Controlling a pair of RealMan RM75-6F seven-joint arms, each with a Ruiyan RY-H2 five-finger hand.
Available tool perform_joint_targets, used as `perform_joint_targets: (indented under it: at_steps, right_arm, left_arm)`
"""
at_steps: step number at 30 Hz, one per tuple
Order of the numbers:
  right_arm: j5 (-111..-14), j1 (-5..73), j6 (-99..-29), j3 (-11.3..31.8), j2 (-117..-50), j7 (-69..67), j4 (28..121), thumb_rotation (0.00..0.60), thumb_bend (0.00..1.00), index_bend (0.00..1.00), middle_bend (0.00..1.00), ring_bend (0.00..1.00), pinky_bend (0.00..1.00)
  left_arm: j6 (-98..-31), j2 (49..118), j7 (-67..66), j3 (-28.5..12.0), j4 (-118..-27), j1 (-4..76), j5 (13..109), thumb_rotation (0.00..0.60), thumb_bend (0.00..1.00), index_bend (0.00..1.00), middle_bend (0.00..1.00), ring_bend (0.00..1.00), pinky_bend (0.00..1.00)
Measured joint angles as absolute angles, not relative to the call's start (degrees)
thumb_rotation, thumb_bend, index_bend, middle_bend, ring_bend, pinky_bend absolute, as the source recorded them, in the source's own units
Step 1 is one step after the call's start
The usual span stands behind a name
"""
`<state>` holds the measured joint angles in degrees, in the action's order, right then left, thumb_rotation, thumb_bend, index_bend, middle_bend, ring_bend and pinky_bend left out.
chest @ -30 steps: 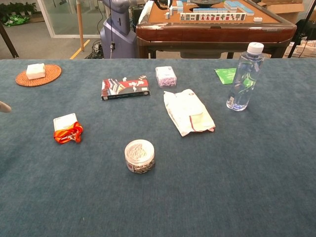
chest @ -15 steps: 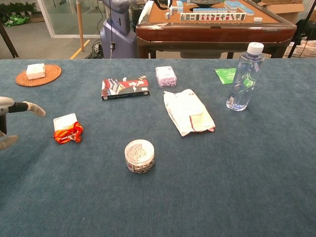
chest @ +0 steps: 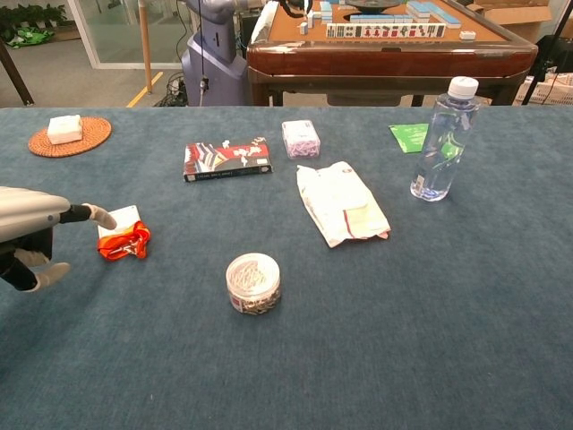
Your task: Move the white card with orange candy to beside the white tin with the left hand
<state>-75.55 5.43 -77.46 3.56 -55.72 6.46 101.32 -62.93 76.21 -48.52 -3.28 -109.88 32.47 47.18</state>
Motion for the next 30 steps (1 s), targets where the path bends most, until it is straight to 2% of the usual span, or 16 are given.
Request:
perform_joint_targets:
  at_steps: [30]
  right_arm:
    - [-76.16,4.73,-78.29,3.81,-54.76,4.45,101.49,0.600,0.41,0.26,0.34,0.28,0.39]
  left_arm:
    - [-65.09,80.19,-51.75,-2.28,-106.80,40.48,36.94,0.600,0.51,0.17,1.00,0.97,1.00]
